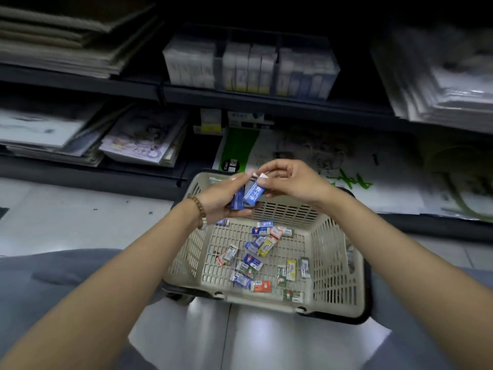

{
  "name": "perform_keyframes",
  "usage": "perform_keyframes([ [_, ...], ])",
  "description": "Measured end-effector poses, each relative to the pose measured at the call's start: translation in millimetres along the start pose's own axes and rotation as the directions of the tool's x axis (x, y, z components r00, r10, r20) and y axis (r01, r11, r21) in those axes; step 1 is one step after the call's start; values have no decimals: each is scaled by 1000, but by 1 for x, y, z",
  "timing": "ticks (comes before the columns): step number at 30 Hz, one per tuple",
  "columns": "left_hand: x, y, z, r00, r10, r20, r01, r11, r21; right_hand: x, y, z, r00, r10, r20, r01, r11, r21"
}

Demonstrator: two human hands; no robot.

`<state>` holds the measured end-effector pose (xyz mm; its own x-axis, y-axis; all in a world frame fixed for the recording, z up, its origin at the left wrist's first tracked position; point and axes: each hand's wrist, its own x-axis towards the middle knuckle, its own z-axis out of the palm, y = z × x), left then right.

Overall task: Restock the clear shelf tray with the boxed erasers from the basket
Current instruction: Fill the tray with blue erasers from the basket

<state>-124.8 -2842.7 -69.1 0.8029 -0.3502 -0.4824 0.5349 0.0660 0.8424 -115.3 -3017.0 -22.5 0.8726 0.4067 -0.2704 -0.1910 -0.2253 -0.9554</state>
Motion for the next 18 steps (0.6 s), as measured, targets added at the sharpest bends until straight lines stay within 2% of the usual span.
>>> perform_keyframes([
  [4, -24, 31, 3, 990, 63, 123, -73, 995, 74, -8, -24, -2, 997, -37, -65, 39, 999, 34],
  [8, -44, 62, 2, 974, 74, 215, -110, 981, 161, -15, -51, -5, 999, -46, 3, 45, 997, 63],
  [13, -58, 96, 7, 957, 143, 251, -204, 950, 238, -23, -88, -11, 991, -30, 127, 25, 999, 38],
  [18, -51, 117, 9, 964, 209, 164, -237, 954, 181, -18, -110, -21, 992, -5, 126, -7, 995, 97],
])
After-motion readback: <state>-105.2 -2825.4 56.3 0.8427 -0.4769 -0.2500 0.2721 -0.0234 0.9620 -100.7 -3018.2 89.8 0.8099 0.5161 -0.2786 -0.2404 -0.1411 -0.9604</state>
